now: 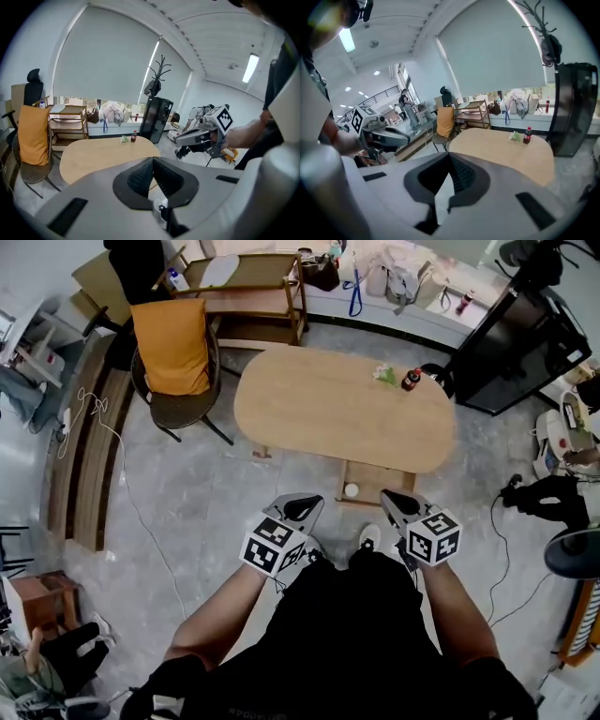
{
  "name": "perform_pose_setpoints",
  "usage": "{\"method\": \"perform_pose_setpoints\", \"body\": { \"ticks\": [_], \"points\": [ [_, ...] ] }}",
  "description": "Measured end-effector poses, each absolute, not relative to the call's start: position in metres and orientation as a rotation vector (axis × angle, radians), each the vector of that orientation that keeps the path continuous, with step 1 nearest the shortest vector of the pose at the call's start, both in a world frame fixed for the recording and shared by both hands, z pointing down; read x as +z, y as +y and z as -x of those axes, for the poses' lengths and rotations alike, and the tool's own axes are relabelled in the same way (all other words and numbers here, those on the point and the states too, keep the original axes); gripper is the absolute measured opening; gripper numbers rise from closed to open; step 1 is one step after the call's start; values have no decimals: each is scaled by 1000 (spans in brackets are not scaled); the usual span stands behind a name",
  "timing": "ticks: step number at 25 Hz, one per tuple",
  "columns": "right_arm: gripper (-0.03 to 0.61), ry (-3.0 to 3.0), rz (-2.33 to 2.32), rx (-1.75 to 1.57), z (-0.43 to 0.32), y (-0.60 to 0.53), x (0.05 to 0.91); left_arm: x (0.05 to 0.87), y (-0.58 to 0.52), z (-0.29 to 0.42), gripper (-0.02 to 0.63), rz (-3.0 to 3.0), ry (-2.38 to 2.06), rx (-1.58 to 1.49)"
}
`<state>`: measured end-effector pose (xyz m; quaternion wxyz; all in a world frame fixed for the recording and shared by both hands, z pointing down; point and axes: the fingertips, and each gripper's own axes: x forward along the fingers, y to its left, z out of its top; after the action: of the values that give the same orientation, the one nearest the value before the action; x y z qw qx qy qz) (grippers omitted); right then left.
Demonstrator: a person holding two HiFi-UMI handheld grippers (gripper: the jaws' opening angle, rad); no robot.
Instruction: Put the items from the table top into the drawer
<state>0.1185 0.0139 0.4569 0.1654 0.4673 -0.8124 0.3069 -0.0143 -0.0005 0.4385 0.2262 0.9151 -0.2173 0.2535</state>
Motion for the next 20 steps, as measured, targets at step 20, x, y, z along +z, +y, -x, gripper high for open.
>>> {"method": "perform_pose_setpoints", "body": {
  "ticks": [20],
  "points": [
    [3,-2592,-1274,680,-197,208,358,370,152,-108,5,-2590,-731,489]
  ]
}}
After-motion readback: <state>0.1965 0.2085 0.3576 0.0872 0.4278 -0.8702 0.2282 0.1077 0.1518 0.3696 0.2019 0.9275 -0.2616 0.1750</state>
